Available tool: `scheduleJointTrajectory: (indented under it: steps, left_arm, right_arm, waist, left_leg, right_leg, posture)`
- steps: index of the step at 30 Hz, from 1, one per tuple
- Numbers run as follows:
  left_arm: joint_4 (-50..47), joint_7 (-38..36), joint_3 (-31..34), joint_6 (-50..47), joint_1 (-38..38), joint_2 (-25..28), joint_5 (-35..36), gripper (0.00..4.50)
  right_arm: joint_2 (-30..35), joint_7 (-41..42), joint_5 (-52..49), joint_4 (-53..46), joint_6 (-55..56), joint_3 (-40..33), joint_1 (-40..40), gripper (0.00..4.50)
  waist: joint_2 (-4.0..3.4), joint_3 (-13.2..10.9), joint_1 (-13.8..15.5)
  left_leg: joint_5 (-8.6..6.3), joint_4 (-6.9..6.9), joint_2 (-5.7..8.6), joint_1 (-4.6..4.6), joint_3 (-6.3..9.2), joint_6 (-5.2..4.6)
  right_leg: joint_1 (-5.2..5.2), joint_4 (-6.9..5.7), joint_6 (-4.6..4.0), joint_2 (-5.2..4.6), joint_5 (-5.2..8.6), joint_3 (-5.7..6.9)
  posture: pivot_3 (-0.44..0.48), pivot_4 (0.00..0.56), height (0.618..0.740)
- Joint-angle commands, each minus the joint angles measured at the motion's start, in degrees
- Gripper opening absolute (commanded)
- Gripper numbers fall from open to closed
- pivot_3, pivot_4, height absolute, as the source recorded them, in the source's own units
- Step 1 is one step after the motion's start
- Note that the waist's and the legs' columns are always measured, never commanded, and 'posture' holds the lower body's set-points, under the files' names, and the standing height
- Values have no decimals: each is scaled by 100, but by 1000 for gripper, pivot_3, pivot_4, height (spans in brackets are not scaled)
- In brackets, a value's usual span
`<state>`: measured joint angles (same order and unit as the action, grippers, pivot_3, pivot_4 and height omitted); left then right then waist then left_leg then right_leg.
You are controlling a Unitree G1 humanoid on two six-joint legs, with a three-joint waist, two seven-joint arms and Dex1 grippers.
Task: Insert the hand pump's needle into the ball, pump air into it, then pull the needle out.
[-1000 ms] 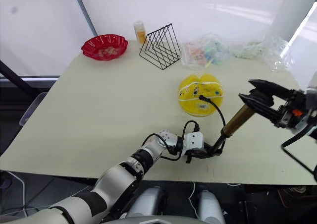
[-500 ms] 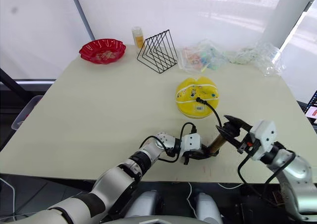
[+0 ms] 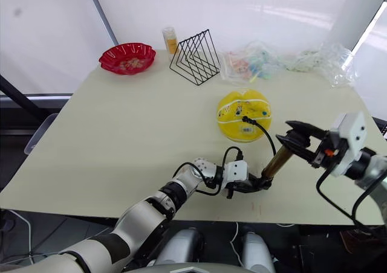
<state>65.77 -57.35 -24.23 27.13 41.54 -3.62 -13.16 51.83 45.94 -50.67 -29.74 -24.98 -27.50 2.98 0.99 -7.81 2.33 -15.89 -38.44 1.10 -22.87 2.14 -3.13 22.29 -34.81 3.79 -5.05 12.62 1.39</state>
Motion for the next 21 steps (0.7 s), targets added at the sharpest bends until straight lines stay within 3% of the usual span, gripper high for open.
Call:
scheduleJointTrajectory:
  steps: [1,7,12,13,17,21]
  left_arm:
    - [521,11,-246,-277,-278,320,-420,998]
    - [532,18,-251,-272,-275,316,-424,998]
    - [538,19,-258,-254,-283,316,-431,998]
    - [537,19,-262,-249,-288,316,-435,998]
    - [527,20,-258,-252,-288,303,-425,998]
    - [524,32,-256,-260,-293,295,-419,998]
  right_arm:
    - [588,-216,-750,-91,-398,-1323,-559,1603]
    - [1174,-264,-1341,61,-1129,-2043,-1039,1603]
    - [878,-278,-1240,28,-1285,-1884,-885,1603]
    - [810,-196,-1100,-55,-1269,-1786,-727,1603]
    - [-90,-70,363,-408,-453,-212,347,1603]
    - [-747,-60,1152,-151,321,561,611,1603]
  waist:
    - [-9,-10,-5]
    - [-23,-47,-1]
    - [-23,-48,2]
    - [-22,-48,2]
    - [39,1,-6]
    - [79,41,-92]
  left_leg:
    - [0,0,0,0,0,0]
    - [1,-4,-1,-4,0,-1]
    - [1,-6,3,-41,-10,-2]
    - [1,-6,3,-42,-9,-2]
    - [0,2,-5,-15,-4,-1]
    - [-1,3,-12,41,-3,0]
  right_leg:
    - [0,0,0,0,0,0]
    - [3,-3,-2,-2,1,-1]
    - [40,-5,3,-3,-3,-9]
    - [40,-5,3,-3,-3,-7]
    - [19,-7,1,6,-1,-2]
    - [-28,-4,0,10,4,-1]
  posture:
    - [0,150,737]
    - [0,150,737]
    - [0,150,737]
    - [0,150,737]
    - [0,150,737]
    - [0,150,737]
